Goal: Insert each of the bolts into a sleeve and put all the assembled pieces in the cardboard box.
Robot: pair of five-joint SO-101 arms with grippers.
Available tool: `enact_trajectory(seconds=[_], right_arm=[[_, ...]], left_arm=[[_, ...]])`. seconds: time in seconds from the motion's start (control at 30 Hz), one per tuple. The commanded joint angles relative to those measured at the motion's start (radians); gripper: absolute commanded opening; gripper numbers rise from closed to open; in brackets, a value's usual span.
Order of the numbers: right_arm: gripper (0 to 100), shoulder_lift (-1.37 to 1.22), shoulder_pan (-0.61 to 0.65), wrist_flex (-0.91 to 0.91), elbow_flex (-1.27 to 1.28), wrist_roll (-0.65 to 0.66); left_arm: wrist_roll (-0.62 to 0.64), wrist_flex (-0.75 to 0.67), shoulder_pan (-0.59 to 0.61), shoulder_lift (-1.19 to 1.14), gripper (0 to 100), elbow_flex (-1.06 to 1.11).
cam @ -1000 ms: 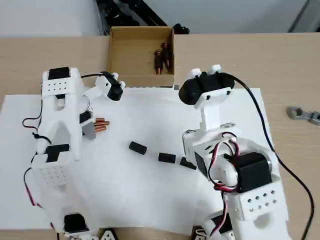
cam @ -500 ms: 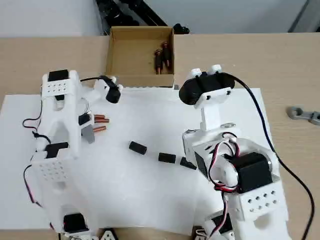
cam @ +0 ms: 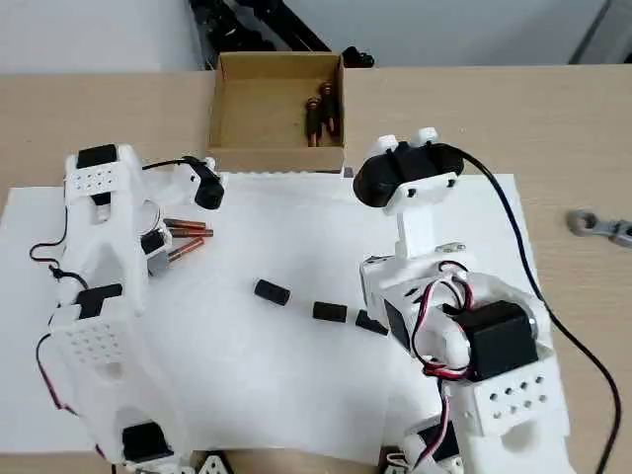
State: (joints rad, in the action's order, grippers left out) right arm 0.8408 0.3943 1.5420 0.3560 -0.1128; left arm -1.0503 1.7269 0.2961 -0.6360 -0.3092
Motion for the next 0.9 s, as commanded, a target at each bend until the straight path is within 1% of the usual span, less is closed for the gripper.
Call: enact_trajectory(seconds=[0.0,0.1,0.2,0.4,0.57,0.7,0.87], right_arm=[[0.4,0.013,0.002,-0.019,-0.005,0.005],[0.4,0.013,0.004,-0.019,-0.005,0.005],[0.4,0.013,0.002,-0.019,-0.005,0.005],[0.4,0.013,0.001,-0.019,-0.005,0.005],[0.4,0.013,0.001,-0.015,-0.005,0.005],[0.4,0.013,0.001,-0.019,-0.005,0.005],[0.4,0.015,0.001,-0.05,0.0,0.005]], left_arm=[[0.002,0.029,0.018,0.009,1,0.016],[0.002,0.031,-0.009,0.038,1,0.021],[-0.018,0.031,-0.049,0.147,1,0.067],[-0.12,0.031,-0.18,0.483,1,0.298],[-0.262,0.031,-0.238,0.769,1,0.518],[-0.4,0.029,-0.21,0.944,1,0.67],[-0.542,0.028,-0.118,0.982,1,0.748]])
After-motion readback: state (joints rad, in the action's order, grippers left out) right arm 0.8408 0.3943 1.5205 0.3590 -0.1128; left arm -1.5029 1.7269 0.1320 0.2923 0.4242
